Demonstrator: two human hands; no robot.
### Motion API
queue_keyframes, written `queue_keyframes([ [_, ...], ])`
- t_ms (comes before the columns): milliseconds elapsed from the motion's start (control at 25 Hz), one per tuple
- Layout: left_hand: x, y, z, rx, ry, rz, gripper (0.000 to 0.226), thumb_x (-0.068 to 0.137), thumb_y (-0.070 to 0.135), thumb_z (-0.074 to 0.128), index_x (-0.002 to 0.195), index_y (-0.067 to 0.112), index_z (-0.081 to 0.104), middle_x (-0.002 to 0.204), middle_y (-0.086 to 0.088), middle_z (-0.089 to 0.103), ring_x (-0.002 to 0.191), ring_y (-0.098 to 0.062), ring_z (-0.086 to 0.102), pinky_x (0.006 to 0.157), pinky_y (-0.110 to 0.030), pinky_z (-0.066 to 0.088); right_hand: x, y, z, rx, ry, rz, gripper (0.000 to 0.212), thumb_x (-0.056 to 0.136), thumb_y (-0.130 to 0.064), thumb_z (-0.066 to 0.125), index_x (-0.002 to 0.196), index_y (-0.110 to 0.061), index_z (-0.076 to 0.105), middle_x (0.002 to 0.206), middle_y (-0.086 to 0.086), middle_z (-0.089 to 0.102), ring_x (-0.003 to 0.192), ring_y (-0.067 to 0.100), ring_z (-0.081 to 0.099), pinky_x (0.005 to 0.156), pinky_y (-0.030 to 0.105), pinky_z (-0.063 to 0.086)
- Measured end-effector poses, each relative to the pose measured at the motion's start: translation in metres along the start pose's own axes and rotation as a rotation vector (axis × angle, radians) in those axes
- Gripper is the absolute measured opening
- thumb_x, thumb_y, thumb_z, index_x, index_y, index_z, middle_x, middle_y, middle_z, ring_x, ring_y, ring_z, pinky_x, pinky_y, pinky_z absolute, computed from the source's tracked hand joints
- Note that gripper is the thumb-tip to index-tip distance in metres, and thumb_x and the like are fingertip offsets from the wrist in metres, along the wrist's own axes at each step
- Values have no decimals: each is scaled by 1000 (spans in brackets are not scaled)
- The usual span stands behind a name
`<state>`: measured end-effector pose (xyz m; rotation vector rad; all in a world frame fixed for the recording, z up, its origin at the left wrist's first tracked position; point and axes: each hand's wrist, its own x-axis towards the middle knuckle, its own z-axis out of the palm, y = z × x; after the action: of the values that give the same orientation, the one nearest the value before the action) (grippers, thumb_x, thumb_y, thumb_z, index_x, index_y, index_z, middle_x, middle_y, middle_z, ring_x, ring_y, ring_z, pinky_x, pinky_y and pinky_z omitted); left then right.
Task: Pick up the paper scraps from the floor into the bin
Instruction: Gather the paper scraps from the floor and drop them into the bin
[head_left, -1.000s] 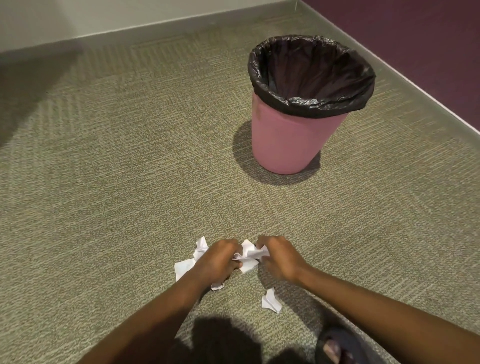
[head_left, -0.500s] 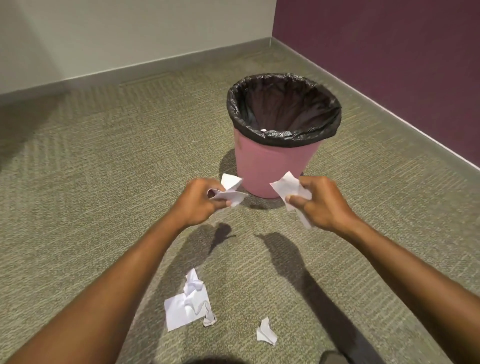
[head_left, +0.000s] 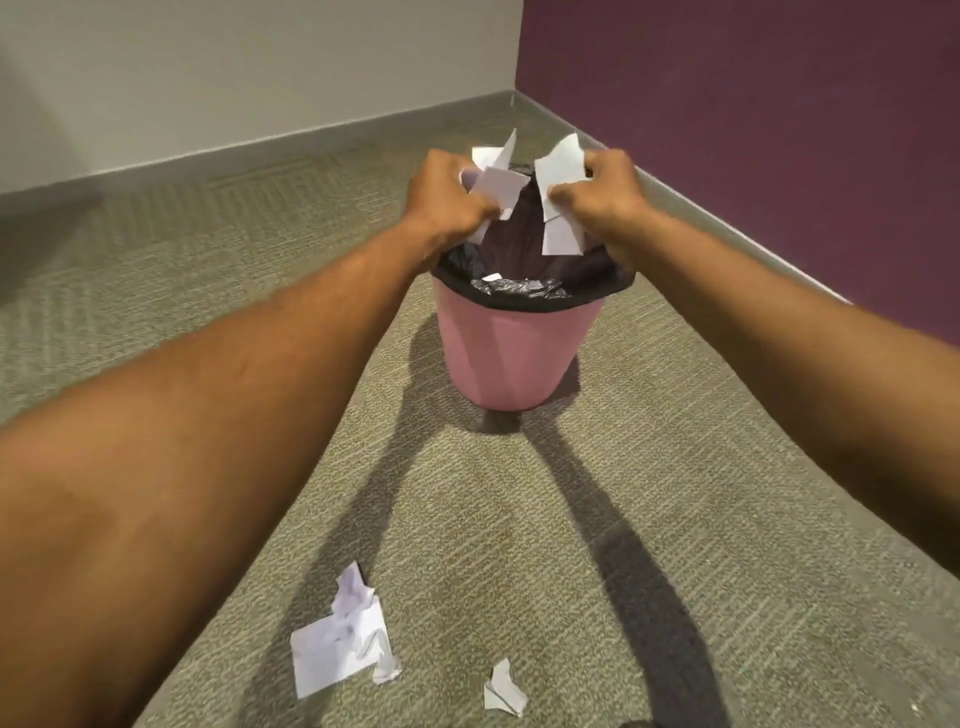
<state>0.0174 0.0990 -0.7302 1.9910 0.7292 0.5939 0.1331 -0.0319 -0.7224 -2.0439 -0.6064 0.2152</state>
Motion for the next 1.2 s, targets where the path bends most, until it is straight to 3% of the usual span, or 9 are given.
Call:
queue_keyframes([
  [120,8,-9,19,93,-15,41,42,67,22,84,104,8,68,99,-9,68,91,-23,65,81,-41,57,12,14,5,5,-43,-12,7,84,-16,70,84,-9,71,89,15,74,75,21,67,65,36,51],
  [280,11,-8,25,206,-149,136,90,56,51,87,130,17,49,128,-9,55,120,-22,51,102,-33,44,12,23,3,24,16,-47,16,80,-30,69,72,-17,73,81,7,76,80,22,72,69,37,56],
  [360,9,-8,22,279,-158,175,81,64,54,82,128,15,53,126,-9,59,117,-22,54,100,-33,46,4,18,2,-6,87,-114,14,83,-26,65,76,-17,73,78,0,74,72,13,68,67,32,53],
  [480,-7,-12,6,220,-24,206,38,83,45,69,100,11,70,98,-4,70,92,-17,65,85,-36,55,-29,8,-4,34,93,-235,16,87,-20,60,79,-12,72,70,2,72,60,9,64,61,27,53],
  [680,-90,-91,-30,102,310,71,38,91,35,56,69,6,62,62,-1,57,56,-13,50,56,-36,45,-132,46,0,-28,-419,-289,18,94,-22,64,84,-7,68,67,3,67,55,12,62,54,26,52],
  [800,-158,-170,-39,317,-31,-35,27,88,39,63,86,13,65,82,-1,59,73,-12,54,64,-31,46,-200,99,24,-257,-837,-196,24,88,-38,69,102,-18,68,89,-4,68,73,12,63,64,29,51],
  [960,-229,-234,-50,568,-684,-97,84,68,67,70,139,33,40,132,-5,44,121,-22,43,98,-40,43,-272,153,57,-702,-1182,-301,76,84,-58,63,145,-24,33,142,3,42,121,25,51,95,38,46],
  [1080,-267,-254,-49,829,-950,154,101,63,71,70,147,41,22,149,-2,30,134,-23,31,106,-40,31,-306,170,77,-753,-1280,-406,84,83,-56,65,149,-25,22,143,8,35,112,29,53,88,39,49],
  [1200,-291,-267,-48,952,-1030,165,110,63,64,74,148,44,8,161,-7,5,148,-29,4,117,-49,16,-326,179,96,-816,-1338,-449,84,80,-47,72,145,-24,25,140,10,33,103,33,56,81,39,50],
])
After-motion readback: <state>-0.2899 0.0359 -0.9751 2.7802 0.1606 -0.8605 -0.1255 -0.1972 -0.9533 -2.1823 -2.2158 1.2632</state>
